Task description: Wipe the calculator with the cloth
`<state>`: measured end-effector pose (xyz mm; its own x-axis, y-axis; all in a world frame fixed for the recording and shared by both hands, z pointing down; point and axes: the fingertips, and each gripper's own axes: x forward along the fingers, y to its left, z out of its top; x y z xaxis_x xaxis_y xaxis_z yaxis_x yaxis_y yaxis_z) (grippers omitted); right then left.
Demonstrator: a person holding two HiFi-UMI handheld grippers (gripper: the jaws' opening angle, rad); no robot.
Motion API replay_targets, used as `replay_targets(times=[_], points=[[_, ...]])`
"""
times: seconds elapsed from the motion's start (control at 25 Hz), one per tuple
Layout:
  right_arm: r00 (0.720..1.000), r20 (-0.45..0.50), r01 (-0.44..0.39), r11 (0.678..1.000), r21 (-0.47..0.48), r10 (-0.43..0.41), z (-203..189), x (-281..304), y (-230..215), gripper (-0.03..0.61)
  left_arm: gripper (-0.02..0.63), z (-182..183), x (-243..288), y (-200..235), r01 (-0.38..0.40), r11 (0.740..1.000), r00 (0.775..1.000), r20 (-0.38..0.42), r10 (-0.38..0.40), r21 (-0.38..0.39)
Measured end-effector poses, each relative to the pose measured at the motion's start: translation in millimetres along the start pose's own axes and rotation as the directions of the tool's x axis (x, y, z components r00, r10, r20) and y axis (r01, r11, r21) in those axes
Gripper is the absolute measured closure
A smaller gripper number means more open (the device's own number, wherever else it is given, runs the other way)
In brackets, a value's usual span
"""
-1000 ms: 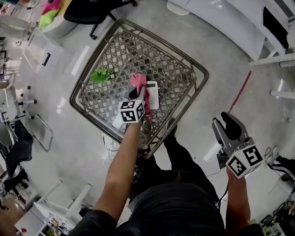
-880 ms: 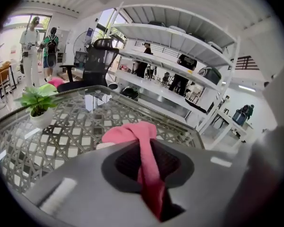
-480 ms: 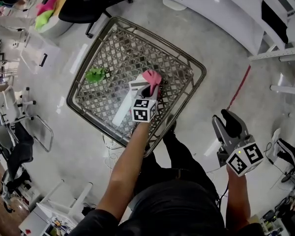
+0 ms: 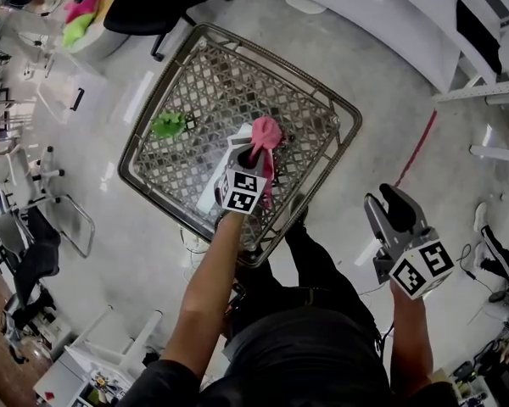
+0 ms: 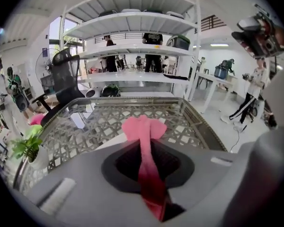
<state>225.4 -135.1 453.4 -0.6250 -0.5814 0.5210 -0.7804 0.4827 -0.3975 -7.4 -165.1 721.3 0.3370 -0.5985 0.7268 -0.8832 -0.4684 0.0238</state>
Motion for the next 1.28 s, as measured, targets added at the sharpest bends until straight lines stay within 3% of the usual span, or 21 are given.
replay_targets(times=[0.12, 0.44, 0.56, 0.72, 0.92, 1.04, 1.28], points=[[1.0, -0.002, -0.007, 1.0, -0.003, 0.007, 0, 3, 5, 0.425, 0.511, -8, -10, 15, -0.027, 1.0, 0.999, -0.018, 0.027, 0.008], [0.999, -0.022, -0.027, 1.0, -0.015, 0.026, -3, 17, 24, 0.425, 0.511, -35, -33, 57, -0.095, 0.994, 0.995, -0.021, 0.094, -0.061], [0.999, -0.028, -0.029, 0.999, -0.019, 0.029, -5, 19, 28, 0.425, 0.511, -47, -41, 69, -0.116, 0.98, 0.993, -0.03, 0.112, -0.163], [0.999, -0.041, -0.036, 0.999, -0.02, 0.036, -5, 23, 33, 0.425, 0.511, -60, -52, 82, -0.139, 0.933, 0.99, -0.01, 0.144, -0.331], [0.998, -0.045, -0.035, 0.999, -0.021, 0.034, -5, 25, 35, 0.425, 0.511, -52, -51, 77, -0.112, 0.901, 0.989, 0.037, 0.14, -0.42], [0.998, -0.047, -0.033, 0.999, -0.019, 0.033, -10, 23, 33, 0.425, 0.511, -45, -46, 67, -0.077, 0.895, 0.992, 0.06, 0.115, -0.439], [0.998, -0.054, -0.029, 1.0, -0.011, 0.028, -19, 21, 34, 0.425, 0.511, -27, -31, 32, 0.026, 0.936, 0.997, 0.074, 0.0, -0.351]])
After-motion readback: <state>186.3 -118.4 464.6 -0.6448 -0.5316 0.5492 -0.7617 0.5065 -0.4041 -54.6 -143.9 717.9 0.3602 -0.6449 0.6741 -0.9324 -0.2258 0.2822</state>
